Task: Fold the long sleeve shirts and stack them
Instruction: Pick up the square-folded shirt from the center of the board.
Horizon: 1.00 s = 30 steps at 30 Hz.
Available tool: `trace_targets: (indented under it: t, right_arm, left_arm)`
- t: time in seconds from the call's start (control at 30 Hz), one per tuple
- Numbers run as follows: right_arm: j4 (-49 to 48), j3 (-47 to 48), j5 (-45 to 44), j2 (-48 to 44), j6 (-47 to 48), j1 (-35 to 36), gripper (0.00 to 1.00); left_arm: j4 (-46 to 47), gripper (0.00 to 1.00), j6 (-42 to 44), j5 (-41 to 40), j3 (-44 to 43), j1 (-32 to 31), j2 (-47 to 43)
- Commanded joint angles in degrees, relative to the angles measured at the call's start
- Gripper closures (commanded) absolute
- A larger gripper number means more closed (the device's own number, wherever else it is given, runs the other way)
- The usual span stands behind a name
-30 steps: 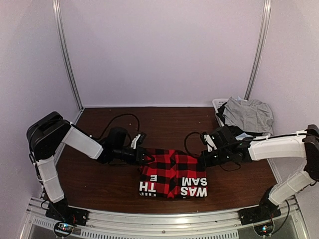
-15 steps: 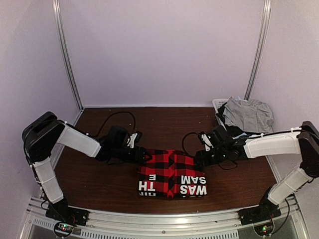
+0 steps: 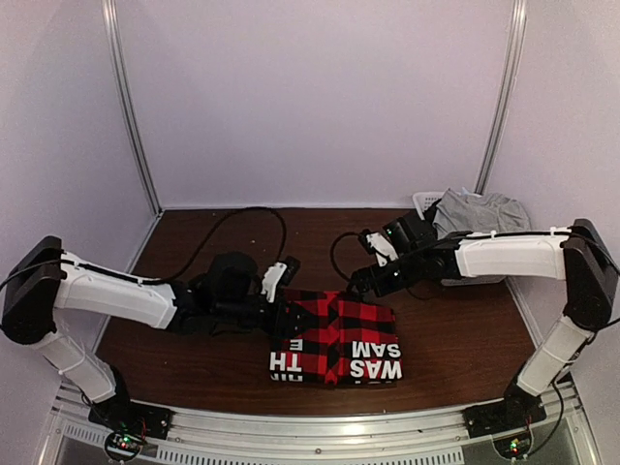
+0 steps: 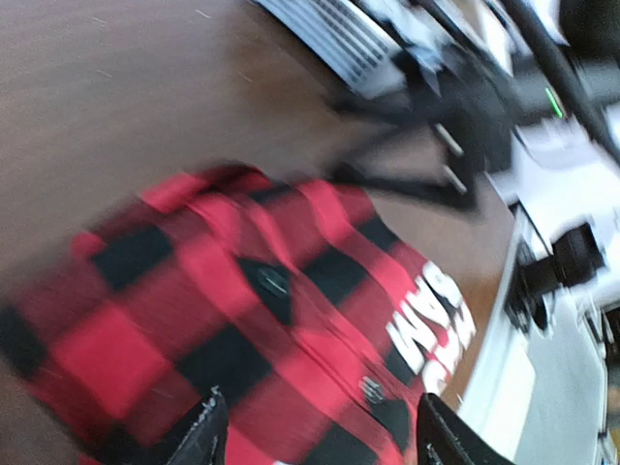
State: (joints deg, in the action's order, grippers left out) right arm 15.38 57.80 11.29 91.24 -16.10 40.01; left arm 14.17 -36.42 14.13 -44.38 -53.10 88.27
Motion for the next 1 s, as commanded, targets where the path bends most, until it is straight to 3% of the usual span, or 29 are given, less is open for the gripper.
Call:
trace_targets:
  t: [0.0, 0.2, 0.43, 0.7, 0.97]
  right_arm:
    - [1.5, 8.0, 11.3, 6.7, 6.5, -2.0, 0.0]
    - [9.7, 21.4, 25.0, 20.7, 13.1, -5.6, 0.0]
    - [20.4, 32.7, 29.8, 32.3, 20.4, -6.2, 0.0]
    - [21.2, 30.3, 38.8, 34.7, 24.7, -8.1, 0.0]
    - [16.5, 26.9, 44.7, 34.6, 21.2, -11.4, 0.01]
  left_arm:
    - [6.5, 0.33, 0.2, -4.0, 5.3, -7.4, -1.0]
    - [12.1, 0.33, 4.6, -4.7, 11.0, -11.2, 1.0]
    - [7.8, 0.34, 9.0, -5.5, 10.2, -11.2, 6.2]
    - [7.4, 0.34, 9.1, -7.5, 10.3, -11.1, 7.5]
    - [6.4, 0.34, 8.9, -8.6, 9.9, -11.1, 7.9]
